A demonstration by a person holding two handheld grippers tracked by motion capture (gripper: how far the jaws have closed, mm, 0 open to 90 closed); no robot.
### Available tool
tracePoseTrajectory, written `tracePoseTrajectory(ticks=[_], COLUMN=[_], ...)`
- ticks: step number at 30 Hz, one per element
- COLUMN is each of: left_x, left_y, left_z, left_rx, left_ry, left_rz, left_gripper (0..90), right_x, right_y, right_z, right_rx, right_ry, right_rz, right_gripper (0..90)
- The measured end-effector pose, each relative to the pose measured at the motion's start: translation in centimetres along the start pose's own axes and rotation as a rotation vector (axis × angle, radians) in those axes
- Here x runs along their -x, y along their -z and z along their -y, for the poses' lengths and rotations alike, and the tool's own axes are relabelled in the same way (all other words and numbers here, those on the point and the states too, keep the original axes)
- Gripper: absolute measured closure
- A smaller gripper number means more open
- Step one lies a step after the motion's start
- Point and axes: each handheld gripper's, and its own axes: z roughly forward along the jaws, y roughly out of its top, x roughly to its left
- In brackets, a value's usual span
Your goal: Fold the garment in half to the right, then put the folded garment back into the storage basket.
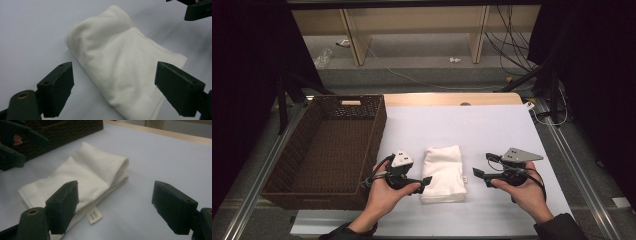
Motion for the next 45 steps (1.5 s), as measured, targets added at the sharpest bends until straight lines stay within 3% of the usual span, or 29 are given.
tracePoseTrajectory(ticks=[8,19,35,45], left_x=[-0.1,-0.3,-0.6,-0.7], left_y=[-0.2,-0.3,-0.2,-0.3], left_z=[0.2,0.3,0.3,0.3], left_rx=[-0.003,0.0,0.006,0.009], left_ry=[0.006,0.012,0.022,0.027], left_rz=[0.0,0.001,-0.003,-0.007], left_gripper=[15.8,15.9,15.9,15.9], right_x=[0.0,0.5,0.6,0.8], right_y=[1.4,3.7,5.2,5.8], right_z=[0.8,2.4,3.6,3.9], right_rx=[0.014,0.017,0.007,0.029], right_ry=[0.015,0.002,-0.016,-0.025], right_rz=[-0.008,0.029,0.059,0.067], right_gripper=[20.4,20.6,20.9,20.8])
